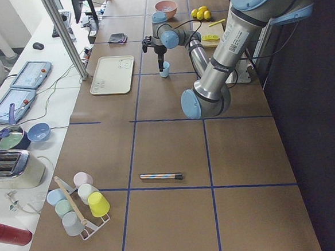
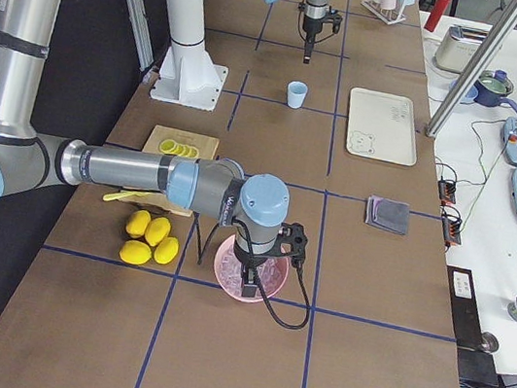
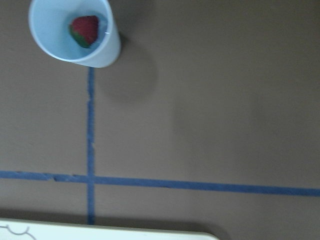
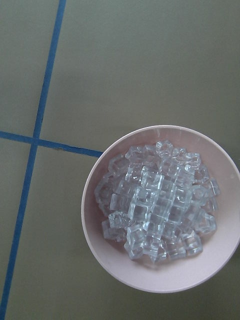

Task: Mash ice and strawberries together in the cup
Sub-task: 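Withdraw the left gripper from the cup out of view, then grasp the metal rod with the left gripper off to the side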

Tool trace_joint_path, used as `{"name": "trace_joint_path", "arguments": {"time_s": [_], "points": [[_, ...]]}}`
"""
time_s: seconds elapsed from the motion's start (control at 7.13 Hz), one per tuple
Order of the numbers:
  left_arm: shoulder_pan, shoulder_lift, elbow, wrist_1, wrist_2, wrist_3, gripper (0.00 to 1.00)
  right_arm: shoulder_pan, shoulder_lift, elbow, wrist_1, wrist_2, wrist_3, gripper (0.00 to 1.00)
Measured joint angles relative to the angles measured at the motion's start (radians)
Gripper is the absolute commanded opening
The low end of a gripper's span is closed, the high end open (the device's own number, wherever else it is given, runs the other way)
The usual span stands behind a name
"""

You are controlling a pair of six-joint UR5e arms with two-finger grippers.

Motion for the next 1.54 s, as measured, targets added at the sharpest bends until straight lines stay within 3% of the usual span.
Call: {"name": "trace_joint_path", "arguments": {"time_s": [0.42, 0.7, 1.26, 1.54], "points": [[-0.28, 0.324, -0.063, -0.041, -0.187, 0.424, 1.0, 0.0, -0.003, 0.001, 0.0, 0.001, 0.001, 0.99], [-0.449, 0.498, -0.061, -0.063, -0.239, 0.64, 1.0, 0.0, -0.004, 0.003, 0.002, 0.002, 0.001, 0.99], [-0.66, 0.683, -0.018, -0.11, -0.322, 0.914, 1.0, 0.0, -0.017, 0.001, 0.034, 0.001, 0.002, 0.99], [-0.677, 0.723, 0.09, -0.276, -0.33, 0.91, 1.0, 0.0, -0.02, 0.007, 0.035, 0.001, 0.004, 0.99]]}}
